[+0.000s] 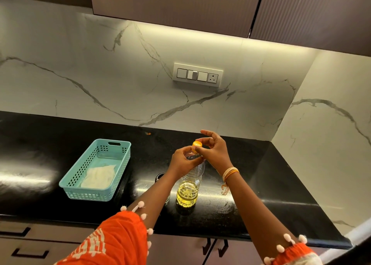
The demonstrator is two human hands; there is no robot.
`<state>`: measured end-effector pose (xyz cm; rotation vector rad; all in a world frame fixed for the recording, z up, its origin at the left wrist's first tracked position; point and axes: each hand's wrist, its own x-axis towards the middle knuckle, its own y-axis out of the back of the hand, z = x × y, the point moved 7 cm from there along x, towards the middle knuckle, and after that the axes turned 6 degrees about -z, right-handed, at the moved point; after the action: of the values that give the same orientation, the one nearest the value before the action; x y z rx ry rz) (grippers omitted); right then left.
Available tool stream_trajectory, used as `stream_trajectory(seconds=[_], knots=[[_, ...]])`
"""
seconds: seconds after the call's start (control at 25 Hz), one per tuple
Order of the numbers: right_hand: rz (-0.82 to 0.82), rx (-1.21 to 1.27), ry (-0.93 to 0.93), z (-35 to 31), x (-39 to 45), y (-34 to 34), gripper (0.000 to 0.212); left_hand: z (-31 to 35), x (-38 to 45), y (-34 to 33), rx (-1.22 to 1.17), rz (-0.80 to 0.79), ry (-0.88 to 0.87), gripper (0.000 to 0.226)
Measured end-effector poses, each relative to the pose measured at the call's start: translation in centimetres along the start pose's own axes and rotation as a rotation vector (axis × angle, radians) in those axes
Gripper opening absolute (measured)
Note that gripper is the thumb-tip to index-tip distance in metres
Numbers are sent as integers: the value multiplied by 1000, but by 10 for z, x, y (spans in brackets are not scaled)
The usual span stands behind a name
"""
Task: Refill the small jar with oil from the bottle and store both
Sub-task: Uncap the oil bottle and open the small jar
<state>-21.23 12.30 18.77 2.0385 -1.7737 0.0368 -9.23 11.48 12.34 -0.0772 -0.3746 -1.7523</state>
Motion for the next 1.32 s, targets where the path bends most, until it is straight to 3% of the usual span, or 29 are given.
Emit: stream_trajectory(seconds=[0.16,0.32,0.56,0.76,0.88,1.0,1.16,1.32], knots=[[-24,64,8,-3,-1,1,55,1,0,0,-3,-14,8,40],[17,288,-66,7,-6,0,46,-1,1,0,26,-38,38,61],[113,557,-139,27,-7,4,36,-1,-2,1,13,-1,67,43],[327,845,-515,96,-39,8,26,-5,-4,0,-21,14,104,40],[453,789,-761,150,-73,7,18,-9,-6,0,-49,9,133,52],[516,625,-879,189,-101,12,8,-16,-14,-3,-56,-29,152,76],[426,70,-950,209,-122,29,10,-22,-25,-4,-66,-44,176,88],[371,-127,-930,216,-128,35,11,-27,-30,-1,-55,-53,164,83]])
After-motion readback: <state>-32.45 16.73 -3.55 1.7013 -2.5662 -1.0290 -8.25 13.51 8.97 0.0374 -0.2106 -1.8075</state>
